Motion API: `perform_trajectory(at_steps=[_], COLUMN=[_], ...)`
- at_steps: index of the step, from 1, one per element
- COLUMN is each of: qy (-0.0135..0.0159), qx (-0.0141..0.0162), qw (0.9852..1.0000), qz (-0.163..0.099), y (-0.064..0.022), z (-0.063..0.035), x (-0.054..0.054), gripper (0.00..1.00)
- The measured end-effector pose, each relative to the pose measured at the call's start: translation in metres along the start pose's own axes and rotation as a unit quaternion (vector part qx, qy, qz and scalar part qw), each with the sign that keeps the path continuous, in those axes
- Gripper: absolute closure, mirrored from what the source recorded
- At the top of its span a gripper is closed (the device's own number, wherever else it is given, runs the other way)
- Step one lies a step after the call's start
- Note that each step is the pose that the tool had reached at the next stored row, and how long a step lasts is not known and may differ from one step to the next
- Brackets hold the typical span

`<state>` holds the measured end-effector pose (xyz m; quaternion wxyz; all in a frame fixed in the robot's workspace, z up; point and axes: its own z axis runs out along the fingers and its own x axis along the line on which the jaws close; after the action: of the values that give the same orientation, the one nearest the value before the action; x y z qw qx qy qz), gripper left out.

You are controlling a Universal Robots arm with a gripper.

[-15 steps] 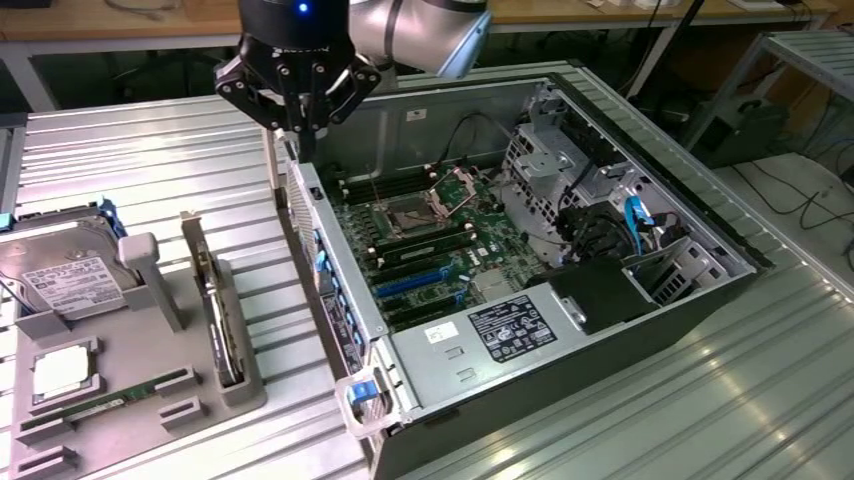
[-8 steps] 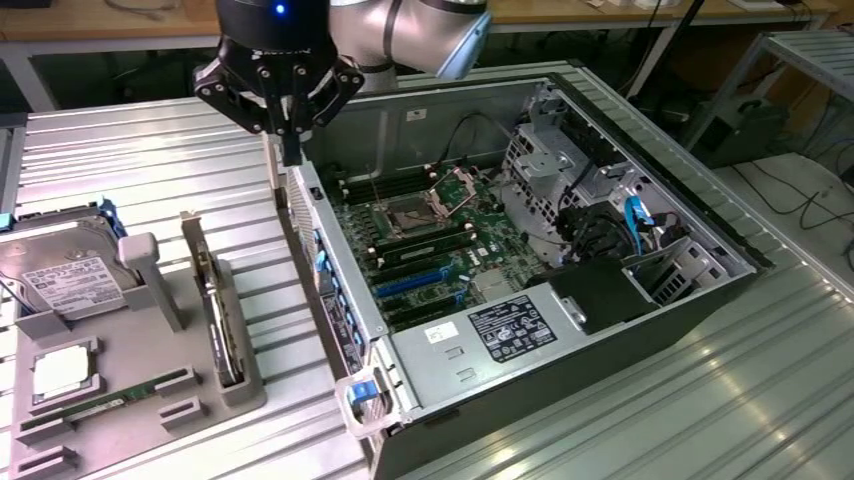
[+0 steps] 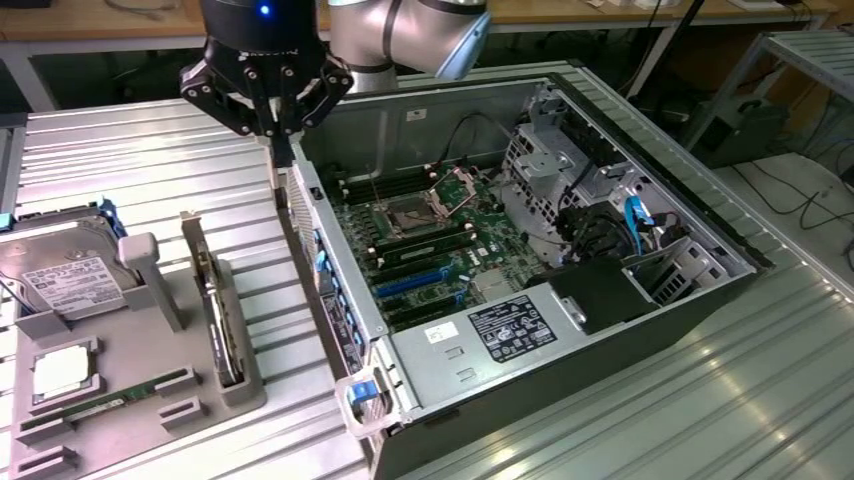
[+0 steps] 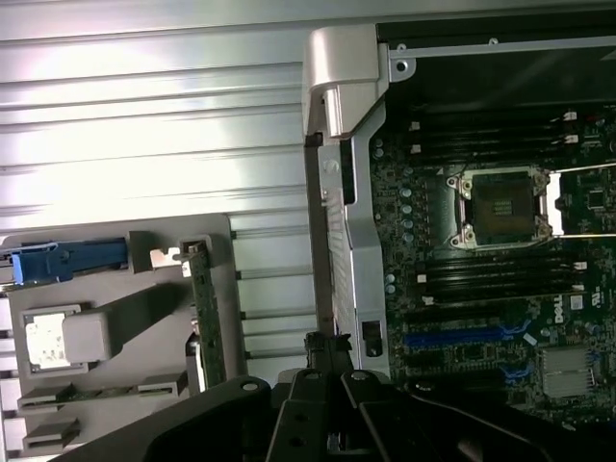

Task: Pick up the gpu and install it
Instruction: 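Reach for the gpu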

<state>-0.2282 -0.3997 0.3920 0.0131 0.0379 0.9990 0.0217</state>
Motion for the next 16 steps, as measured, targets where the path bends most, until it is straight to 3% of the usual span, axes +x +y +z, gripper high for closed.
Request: perform_trajectory(at_steps=[16], qy=[0.0], qx=[0.0], qw=[1.0], qz=[0.0], y=[-0.0026], z=[-0.0002], x=[0.028], gripper=[0.89])
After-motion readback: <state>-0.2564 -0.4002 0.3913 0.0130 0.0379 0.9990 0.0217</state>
